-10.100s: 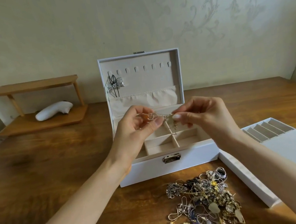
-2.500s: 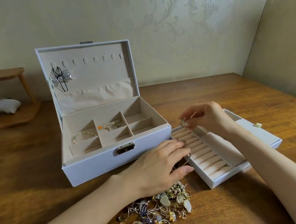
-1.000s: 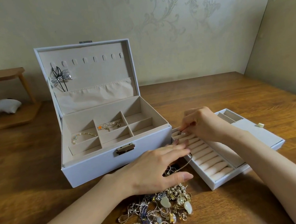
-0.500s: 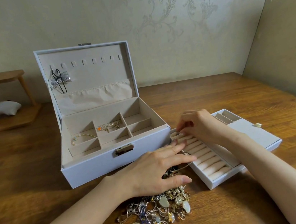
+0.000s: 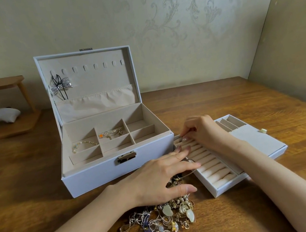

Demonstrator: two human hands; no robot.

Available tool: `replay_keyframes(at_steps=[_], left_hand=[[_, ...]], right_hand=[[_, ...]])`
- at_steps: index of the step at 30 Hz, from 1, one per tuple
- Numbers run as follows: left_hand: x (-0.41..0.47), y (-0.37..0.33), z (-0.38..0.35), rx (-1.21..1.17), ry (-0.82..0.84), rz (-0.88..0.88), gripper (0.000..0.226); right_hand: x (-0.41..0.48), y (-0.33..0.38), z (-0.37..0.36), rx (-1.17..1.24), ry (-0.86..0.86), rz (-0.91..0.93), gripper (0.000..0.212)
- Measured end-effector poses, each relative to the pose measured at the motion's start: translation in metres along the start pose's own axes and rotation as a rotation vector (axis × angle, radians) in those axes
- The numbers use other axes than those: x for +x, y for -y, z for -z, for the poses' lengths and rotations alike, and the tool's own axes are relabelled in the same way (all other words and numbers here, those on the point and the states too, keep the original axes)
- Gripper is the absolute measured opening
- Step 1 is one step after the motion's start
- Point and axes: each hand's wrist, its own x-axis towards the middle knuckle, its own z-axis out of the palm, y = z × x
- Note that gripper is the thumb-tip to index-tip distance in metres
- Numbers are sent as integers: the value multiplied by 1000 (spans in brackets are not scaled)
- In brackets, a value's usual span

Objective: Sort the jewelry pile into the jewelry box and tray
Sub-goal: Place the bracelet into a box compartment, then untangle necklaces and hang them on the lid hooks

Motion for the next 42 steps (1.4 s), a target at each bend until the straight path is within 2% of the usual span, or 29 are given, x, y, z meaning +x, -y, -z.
replay_keyframes(at_steps=[5,7,9,13,15,20,25,28,30,33,37,40,42], left_hand=[[-2,0,0,-25,-31,-27,53],[-6,0,2,-83,-111,-62,51],[-8,0,6,-118,-262,-102,46],[-10,2,8,-144,-578,-120,35],[-11,3,8,-133,-653,-109,29],[-13,2,13,-96,-756,-82,23],[-14,3,18,6,-780,-62,21],[-18,8,34,18,-821,-44,19],[-26,15,49,9,-870,-29,17],[-49,25,68,33,-914,9,18],[-83,40,75,33,-999,85,11],[-97,48,69,-21,-1064,130,22],[-98,50,68,8,-1039,125,26]], right_hand=[[-1,3,7,18,37,-15,10],[2,-2,19,-5,-37,-18,13],[9,-15,35,-114,-60,-46,18],[17,-33,49,-305,232,-162,17],[17,-34,48,-318,267,-193,10],[21,-33,36,-313,260,-192,8],[19,-37,32,-310,233,-171,11],[19,-25,37,-284,135,-117,18],[18,-4,43,-249,21,-15,14],[17,42,50,-61,-71,119,9],[15,84,36,204,35,122,15],[7,87,27,292,97,111,11],[2,81,25,325,135,72,7]])
